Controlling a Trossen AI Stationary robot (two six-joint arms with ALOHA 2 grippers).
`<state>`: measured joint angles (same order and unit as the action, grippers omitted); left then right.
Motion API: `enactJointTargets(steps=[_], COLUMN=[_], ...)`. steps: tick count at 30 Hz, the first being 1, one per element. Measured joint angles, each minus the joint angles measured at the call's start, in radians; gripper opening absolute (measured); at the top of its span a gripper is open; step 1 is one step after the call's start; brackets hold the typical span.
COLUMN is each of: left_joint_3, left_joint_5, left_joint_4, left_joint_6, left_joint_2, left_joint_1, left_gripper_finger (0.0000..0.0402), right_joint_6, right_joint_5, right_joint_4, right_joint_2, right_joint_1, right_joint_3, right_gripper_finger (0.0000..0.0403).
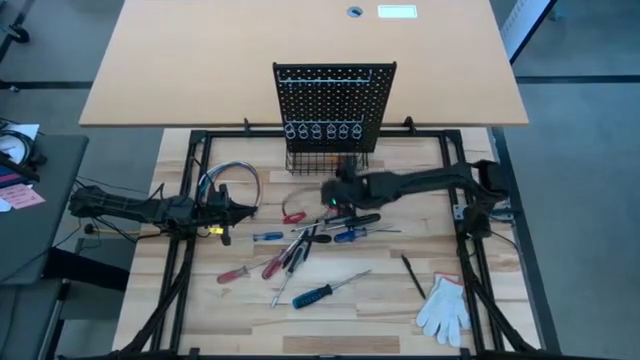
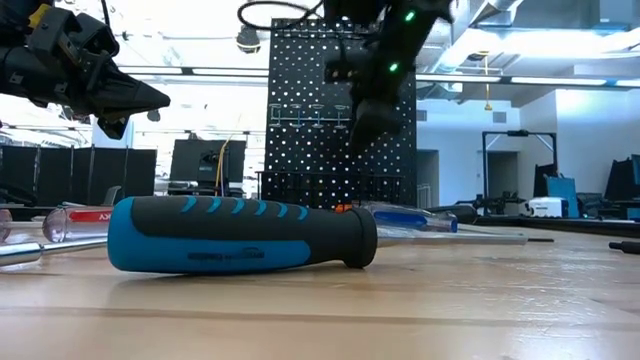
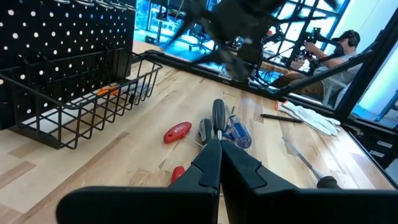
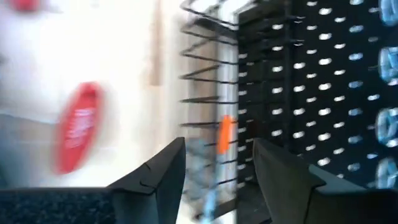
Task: Hang tools onto peg board
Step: Put the orange pen into the wire basket on the pegboard
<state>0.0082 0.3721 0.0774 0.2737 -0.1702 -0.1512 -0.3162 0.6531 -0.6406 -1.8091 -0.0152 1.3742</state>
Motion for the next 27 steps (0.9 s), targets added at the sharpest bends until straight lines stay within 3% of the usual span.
enactJointTargets(steps=[6,11,15,18,21,27], left_joint_3=[0.0,0.0,0.0,0.0,0.0,0.0], left_joint_5=[-0.002,-0.002,-0.002,-0.003,-0.003,-0.003], left_joint_4=[0.0,0.0,0.0,0.0,0.0,0.0], left_joint_6=[0.0,0.0,0.0,0.0,0.0,0.0], left_joint_2=[0.0,0.0,0.0,0.0,0.0,0.0], left_joint_1=[0.0,0.0,0.0,0.0,0.0,0.0], left_gripper_finger=[0.0,0.0,0.0,0.0,0.0,0.0], right_joint_6=[0.288,0.713,1.033,1.159,1.188,0.973], right_joint_5=[-0.002,-0.05,-0.061,-0.034,0.055,0.098], right_joint_4=[-0.094,-0.216,-0.258,-0.241,-0.165,0.298], right_joint_2=[0.125,0.243,0.303,0.32,0.316,0.316], right_joint_1=[0.182,0.358,0.43,0.396,0.307,0.033], right_joint_3=[-0.173,-0.293,-0.362,-0.437,-0.529,-0.705], right_gripper_finger=[0.0173,0.0169,0.0178,0.0182,0.0167,0.0064])
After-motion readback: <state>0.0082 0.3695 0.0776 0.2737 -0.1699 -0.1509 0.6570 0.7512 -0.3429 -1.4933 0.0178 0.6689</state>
